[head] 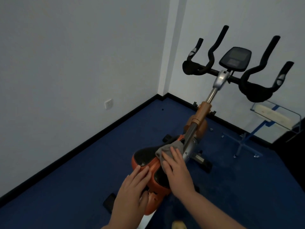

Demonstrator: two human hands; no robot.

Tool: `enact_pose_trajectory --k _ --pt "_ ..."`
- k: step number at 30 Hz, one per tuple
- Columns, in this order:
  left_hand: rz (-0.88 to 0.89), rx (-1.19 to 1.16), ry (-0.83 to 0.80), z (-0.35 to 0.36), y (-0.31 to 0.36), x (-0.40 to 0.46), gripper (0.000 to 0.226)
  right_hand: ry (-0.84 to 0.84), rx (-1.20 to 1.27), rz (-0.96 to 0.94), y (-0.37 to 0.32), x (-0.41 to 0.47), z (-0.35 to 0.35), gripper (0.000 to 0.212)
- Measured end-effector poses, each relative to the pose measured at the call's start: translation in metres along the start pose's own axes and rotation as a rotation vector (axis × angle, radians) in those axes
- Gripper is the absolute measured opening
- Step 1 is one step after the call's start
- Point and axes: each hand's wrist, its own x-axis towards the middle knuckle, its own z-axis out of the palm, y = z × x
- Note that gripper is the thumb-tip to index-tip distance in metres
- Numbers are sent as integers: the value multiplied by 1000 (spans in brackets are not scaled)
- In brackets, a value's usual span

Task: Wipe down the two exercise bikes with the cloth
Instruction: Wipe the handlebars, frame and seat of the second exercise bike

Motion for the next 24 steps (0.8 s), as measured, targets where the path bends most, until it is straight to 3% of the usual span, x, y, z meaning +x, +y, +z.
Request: enact_pose_trajectory --k 4,7,10,12,19,24 --pt "-43 -33 182 3 10 3 52 61 47 24 -5 -35 29 39" --pt "-20 8 349 4 13 13 19 -6 44 -20 4 -29 24 36" --pt "-70 24 399 9 21 19 25 -55 67 1 15 13 1 43" --pt "-128 27 424 14 29 23 13 -69 29 -15 20 31 -9 47" --pt "-177 13 524 17 31 36 22 -332 -121 -404 54 28 -16 42" --pt "-234 -44 633 27 37 36 19 -254 -310 -438 66 97 -42 44"
